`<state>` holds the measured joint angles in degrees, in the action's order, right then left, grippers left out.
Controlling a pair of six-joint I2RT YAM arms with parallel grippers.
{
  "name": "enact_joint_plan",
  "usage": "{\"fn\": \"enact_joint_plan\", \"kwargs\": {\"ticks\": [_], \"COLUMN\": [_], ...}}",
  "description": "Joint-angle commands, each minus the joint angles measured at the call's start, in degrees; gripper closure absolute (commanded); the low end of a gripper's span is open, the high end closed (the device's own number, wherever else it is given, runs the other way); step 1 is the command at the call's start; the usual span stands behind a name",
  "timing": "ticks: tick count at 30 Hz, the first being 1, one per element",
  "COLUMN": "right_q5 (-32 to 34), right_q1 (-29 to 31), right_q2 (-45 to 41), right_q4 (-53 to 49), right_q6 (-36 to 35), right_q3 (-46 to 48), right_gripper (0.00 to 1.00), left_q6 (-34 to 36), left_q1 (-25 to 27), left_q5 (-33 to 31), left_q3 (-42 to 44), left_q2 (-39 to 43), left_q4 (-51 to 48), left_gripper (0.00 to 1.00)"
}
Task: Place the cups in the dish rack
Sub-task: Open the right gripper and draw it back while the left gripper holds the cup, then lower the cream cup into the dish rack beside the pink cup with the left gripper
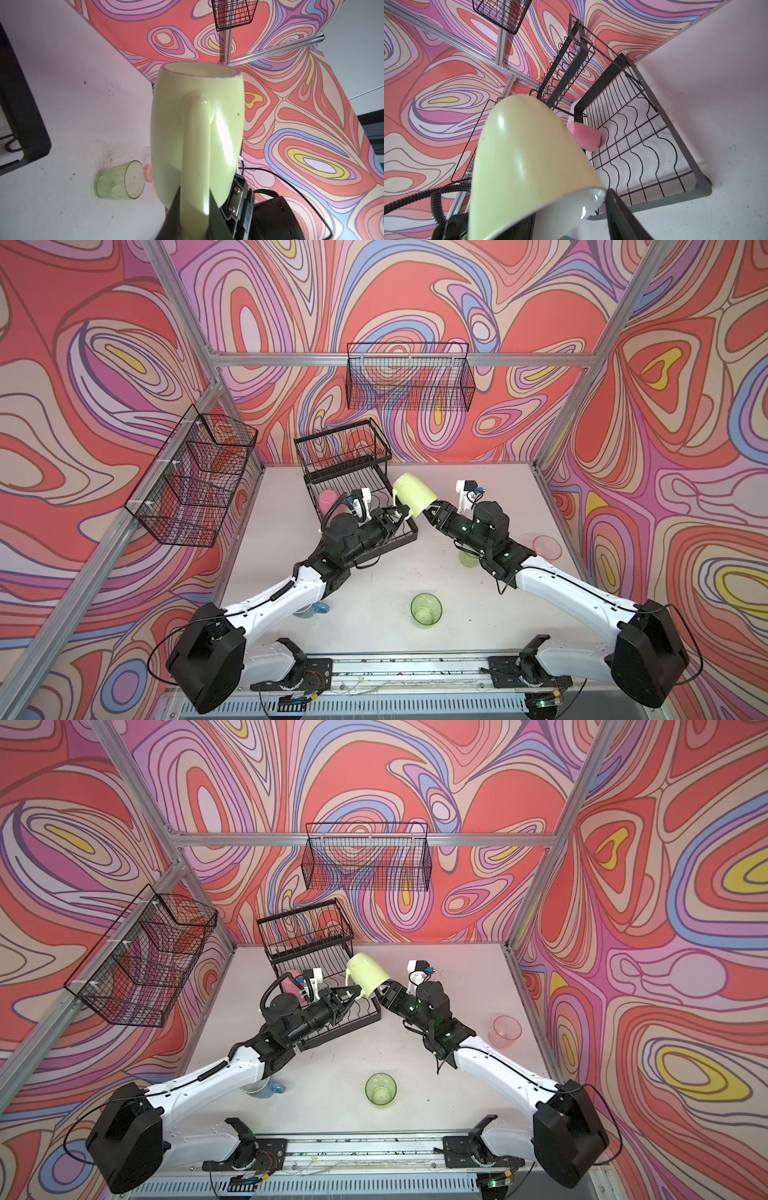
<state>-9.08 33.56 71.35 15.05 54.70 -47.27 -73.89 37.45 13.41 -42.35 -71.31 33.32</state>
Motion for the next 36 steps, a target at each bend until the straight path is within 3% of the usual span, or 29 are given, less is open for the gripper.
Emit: {"fn": "enact_joint_plan", "kwargs": {"ticks": [1, 19, 28, 36], "right_q5": [0.2, 9.1, 10.6, 11.2], "right_q1": [0.5, 0.5, 0.5, 0.5], "right_q2": [-2.6, -8.4, -8.9, -8.7], "right_q4": [1.2, -13.0, -12.2, -11.3], "right_q6": [-1.6, -10.4, -12.7, -13.5], "right_q3": [0.4, 0.9, 2.2, 2.9], "right_gripper": [0.42, 0.41, 0.41, 0.41], "left_q6": [6.6, 21.9, 32.0, 43.0], "left_q1": [0.1, 0.8, 2.6, 3.8], "left_q5": [-2.0, -13.6, -20.3, -26.9], "left_q3": [-1.1, -1.7, -0.8, 3.4], "left_q2": [1.7, 4.1, 3.7, 2.9], "left_q4": [-3.7, -15.1, -14.3, -6.1], "left_gripper": [0.99, 1.00, 1.00, 1.00]}}
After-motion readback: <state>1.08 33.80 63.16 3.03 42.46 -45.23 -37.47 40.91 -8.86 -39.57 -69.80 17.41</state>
